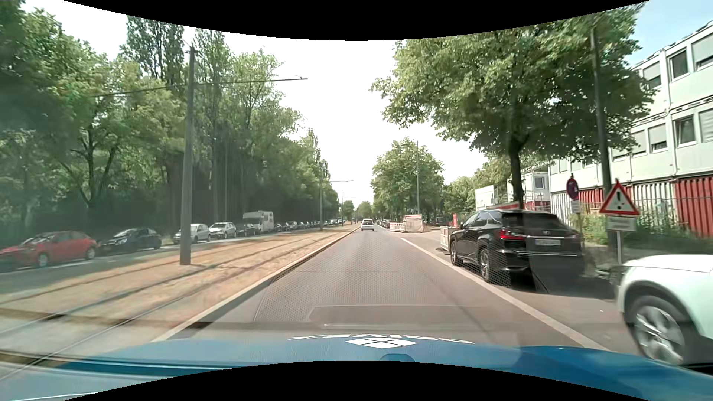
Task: Follow the waypoints while adhering to traffic rules and regulations
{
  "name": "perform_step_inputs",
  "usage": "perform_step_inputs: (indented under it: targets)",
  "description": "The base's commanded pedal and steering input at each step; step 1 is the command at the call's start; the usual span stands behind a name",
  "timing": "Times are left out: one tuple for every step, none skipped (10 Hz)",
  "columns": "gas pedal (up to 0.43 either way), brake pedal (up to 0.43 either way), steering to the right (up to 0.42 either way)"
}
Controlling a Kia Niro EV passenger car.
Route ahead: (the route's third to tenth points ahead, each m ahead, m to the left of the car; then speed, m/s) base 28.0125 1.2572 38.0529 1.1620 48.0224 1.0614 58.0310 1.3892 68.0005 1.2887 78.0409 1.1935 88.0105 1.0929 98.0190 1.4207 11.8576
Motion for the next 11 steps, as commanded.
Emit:
perform_step_inputs:
  targets:
    - [0.169,0.000,-0.003]
    - [0.169,0.000,-0.003]
    - [0.169,0.000,-0.003]
    - [0.169,0.000,-0.003]
    - [0.169,0.000,-0.003]
    - [0.169,0.000,-0.003]
    - [0.177,0.000,-0.002]
    - [0.177,0.000,-0.002]
    - [0.177,0.000,-0.002]
    - [0.177,0.000,-0.002]
    - [0.177,0.000,-0.001]
